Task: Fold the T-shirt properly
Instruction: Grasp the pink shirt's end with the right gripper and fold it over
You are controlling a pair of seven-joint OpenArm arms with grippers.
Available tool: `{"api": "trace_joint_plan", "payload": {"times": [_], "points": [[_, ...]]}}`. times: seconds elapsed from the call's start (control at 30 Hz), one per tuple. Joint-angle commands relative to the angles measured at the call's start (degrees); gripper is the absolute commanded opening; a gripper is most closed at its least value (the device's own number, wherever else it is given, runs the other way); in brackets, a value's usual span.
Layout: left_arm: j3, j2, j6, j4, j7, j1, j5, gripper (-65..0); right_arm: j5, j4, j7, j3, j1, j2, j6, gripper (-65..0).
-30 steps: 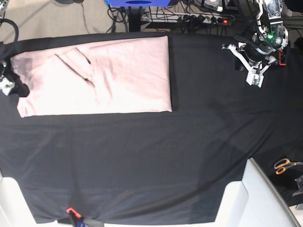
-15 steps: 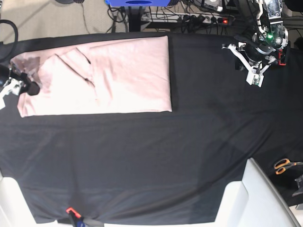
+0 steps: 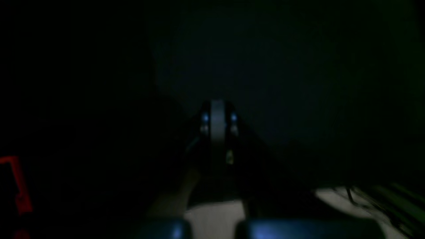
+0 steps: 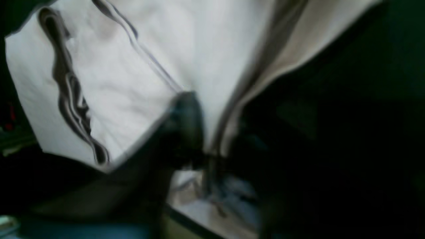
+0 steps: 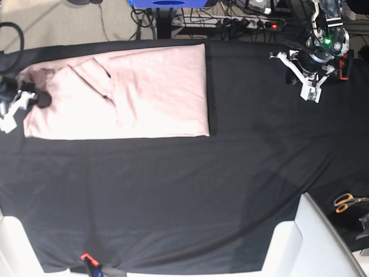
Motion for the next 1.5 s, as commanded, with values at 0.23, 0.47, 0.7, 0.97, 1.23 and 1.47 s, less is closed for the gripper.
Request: {"api": "trace_joint_plan", "payload": {"times": [0.23,0.47,0.7,0.97,1.23,1.47], "points": [[-0.4,-0.6,-0.1,0.7,-1.0,0.5,-0.2,-65.0,-6.4,-0.3,-5.5,-0.5,0.6,-0.2,-2.0,-64.5],[-0.4,-1.0,-0.1,0.8,-1.0,1.7,-0.2,-65.0,-6.1,18.8,-5.5,-0.3,-5.8,-1.1,-2.0,-64.4],[-2.3,-2.2,-0.1,0.7,-1.1,2.9,-0.2,-65.0,-6.5,43.3,-2.5,-0.8,-14.8,-3.7,-13.4,-64.4],[-4.4,-2.3,-0.1,-0.9,-1.1,2.9,-0.2,-65.0,-15.0,58.1,-2.4,-1.0,-17.0,-7.0,-22.5,-64.4],[-4.4,-2.3,-0.1,-1.3,-1.1,2.9,-0.1,-65.0,-25.9,69.7,-14.2,-1.0,-17.3,-16.6,-23.0,-64.4],[-4.4,-2.3,-0.1,-1.3,-1.1,2.9,-0.1,-65.0,-26.2,70.7,-20.1,-1.1,-17.1,-22.6,-23.0,-64.4]]}}
